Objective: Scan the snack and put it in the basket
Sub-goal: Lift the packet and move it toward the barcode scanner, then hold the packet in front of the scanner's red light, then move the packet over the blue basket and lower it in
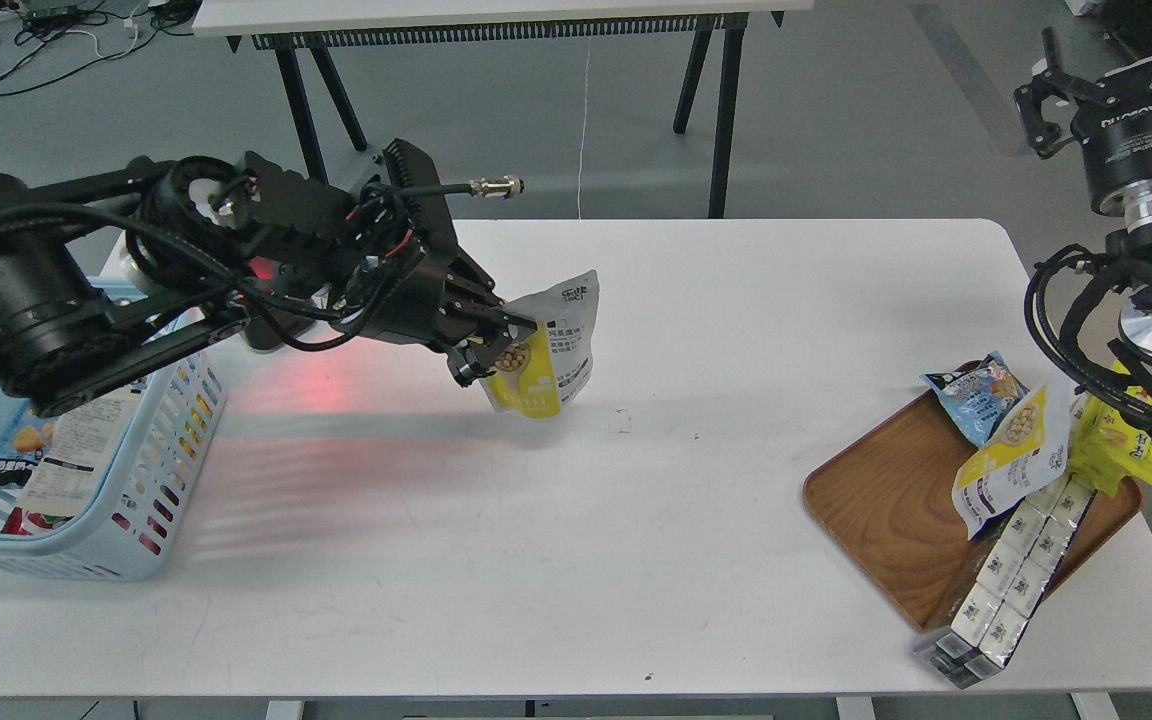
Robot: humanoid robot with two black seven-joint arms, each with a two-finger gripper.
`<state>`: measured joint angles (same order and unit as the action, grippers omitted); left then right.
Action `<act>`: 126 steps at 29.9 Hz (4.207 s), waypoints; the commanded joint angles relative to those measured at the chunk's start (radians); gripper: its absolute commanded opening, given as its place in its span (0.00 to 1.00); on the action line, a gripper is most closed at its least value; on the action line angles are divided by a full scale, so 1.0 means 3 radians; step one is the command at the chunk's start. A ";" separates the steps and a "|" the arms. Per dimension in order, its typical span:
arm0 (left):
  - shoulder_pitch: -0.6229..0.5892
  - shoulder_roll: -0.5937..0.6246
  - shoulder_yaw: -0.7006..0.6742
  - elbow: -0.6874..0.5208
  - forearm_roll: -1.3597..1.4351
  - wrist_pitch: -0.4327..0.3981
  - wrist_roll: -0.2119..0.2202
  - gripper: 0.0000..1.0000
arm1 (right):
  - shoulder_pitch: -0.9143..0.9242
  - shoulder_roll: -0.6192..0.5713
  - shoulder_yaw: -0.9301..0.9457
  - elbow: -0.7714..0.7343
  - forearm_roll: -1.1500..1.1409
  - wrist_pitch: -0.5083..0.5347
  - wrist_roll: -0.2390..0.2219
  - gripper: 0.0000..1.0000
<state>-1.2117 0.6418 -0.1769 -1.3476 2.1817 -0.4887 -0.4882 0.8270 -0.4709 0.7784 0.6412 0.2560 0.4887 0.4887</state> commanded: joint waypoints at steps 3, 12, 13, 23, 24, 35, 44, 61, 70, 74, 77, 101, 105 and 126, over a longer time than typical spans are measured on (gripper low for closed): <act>0.0015 0.0294 -0.0003 -0.0003 0.0000 0.0000 -0.0002 0.00 | 0.0000 -0.0005 0.0013 0.0000 -0.0004 0.0000 0.0000 0.99; 0.0111 0.0524 0.0022 0.0074 0.0000 0.0000 -0.0002 0.00 | 0.0000 -0.0005 0.0013 0.0005 -0.0004 0.0000 0.0000 0.99; 0.0142 0.0535 0.0017 0.0089 0.0000 0.0000 -0.0002 0.00 | 0.0000 0.0000 0.0013 0.0005 -0.0004 0.0000 0.0000 0.99; 0.0235 0.0545 0.0017 0.0371 0.0000 0.0000 -0.0002 0.00 | 0.0000 -0.0005 0.0013 0.0000 -0.0004 0.0000 0.0000 0.99; 0.0235 0.0545 0.0017 0.0391 0.0000 0.0000 -0.0002 0.00 | 0.0000 -0.0005 0.0013 0.0000 -0.0004 0.0000 0.0000 0.99; 0.0235 0.0530 0.0017 0.0483 0.0000 0.0000 -0.0002 0.00 | -0.0006 -0.0026 0.0013 0.0005 -0.0004 0.0000 0.0000 0.99; 0.0229 0.0514 0.0012 0.0437 0.0000 0.0000 -0.0002 0.00 | -0.0026 -0.0051 0.0018 0.0000 -0.0004 0.0000 0.0000 0.99; 0.0173 0.0514 -0.0009 0.0360 0.0000 0.0000 -0.0002 0.00 | -0.0067 -0.0051 0.0054 0.0005 -0.0004 0.0000 0.0000 0.99; 0.0168 0.0520 -0.0095 0.0228 0.0000 0.0000 -0.0002 0.00 | -0.0067 -0.0051 0.0080 0.0005 -0.0004 0.0000 0.0000 0.99; 0.0127 0.0514 -0.0096 0.0238 0.0000 0.0000 -0.0002 0.00 | -0.0067 -0.0051 0.0080 0.0010 0.0001 0.0000 0.0000 0.99; 0.0132 0.0514 -0.0080 0.0268 0.0000 0.0000 -0.0002 0.00 | -0.0067 -0.0051 0.0105 0.0010 -0.0004 0.0000 0.0000 0.99; 0.0137 0.1009 -0.0448 0.0029 0.0000 0.0000 -0.0002 0.00 | -0.0082 -0.0077 0.0126 0.0097 -0.0004 0.0000 0.0000 0.99; 0.0127 0.1418 -0.0464 -0.0252 -0.0368 0.0000 -0.0002 0.00 | -0.0082 -0.0077 0.0126 0.0092 -0.0004 0.0000 0.0000 0.99; 0.0229 0.2657 -0.0203 -0.0309 -0.1095 0.0000 -0.0002 0.00 | -0.0174 -0.0067 0.0228 0.0066 -0.0004 0.0000 0.0000 0.99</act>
<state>-1.1434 1.4182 -0.2646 -1.4414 1.8554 -0.4887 -0.4887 0.7875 -0.4916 0.8358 0.6616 0.2547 0.4887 0.4887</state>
